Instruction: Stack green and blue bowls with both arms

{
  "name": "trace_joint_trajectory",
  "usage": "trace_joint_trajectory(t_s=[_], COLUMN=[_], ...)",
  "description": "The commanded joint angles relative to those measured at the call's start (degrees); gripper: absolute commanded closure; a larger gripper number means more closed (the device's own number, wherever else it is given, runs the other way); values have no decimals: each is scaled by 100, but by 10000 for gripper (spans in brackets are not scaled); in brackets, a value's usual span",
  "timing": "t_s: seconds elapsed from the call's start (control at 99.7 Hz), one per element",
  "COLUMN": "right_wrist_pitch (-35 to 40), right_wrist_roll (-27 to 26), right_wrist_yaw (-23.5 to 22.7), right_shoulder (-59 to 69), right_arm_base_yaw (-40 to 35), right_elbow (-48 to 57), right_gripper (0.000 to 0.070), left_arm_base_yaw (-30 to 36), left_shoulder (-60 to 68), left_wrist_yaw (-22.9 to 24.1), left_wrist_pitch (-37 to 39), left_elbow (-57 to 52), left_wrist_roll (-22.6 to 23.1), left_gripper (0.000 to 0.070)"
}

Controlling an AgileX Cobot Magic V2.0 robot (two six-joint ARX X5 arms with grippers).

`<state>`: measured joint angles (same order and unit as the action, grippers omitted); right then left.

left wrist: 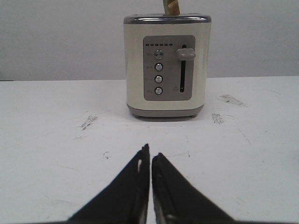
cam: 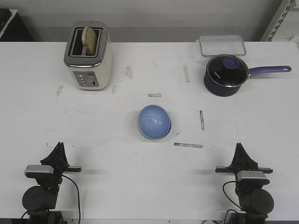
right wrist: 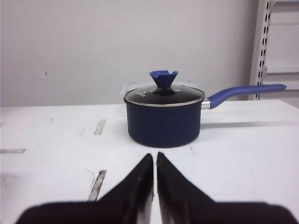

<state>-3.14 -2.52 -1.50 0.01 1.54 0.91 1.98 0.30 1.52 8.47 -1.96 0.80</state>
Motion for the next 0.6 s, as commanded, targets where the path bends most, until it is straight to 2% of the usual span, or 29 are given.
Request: trace_joint_trajectory(t_s=[0.0,0.592], right_wrist_pitch=[-7,-83], right_wrist_roll=[44,46], right_wrist_yaw=[-2,2], right_shoulder=[7,7], right_arm_base_yaw=[-9,-7], right_elbow=[-22,-20], right_gripper=[700,700], left_arm_base_yaw=[-15,-15], left_shoulder=[-11,-11], left_wrist_yaw=[-4,-4], left_wrist_pitch=[61,61], left_elbow=[125,125], left_wrist_roll=[68,68], left_gripper=[698,698])
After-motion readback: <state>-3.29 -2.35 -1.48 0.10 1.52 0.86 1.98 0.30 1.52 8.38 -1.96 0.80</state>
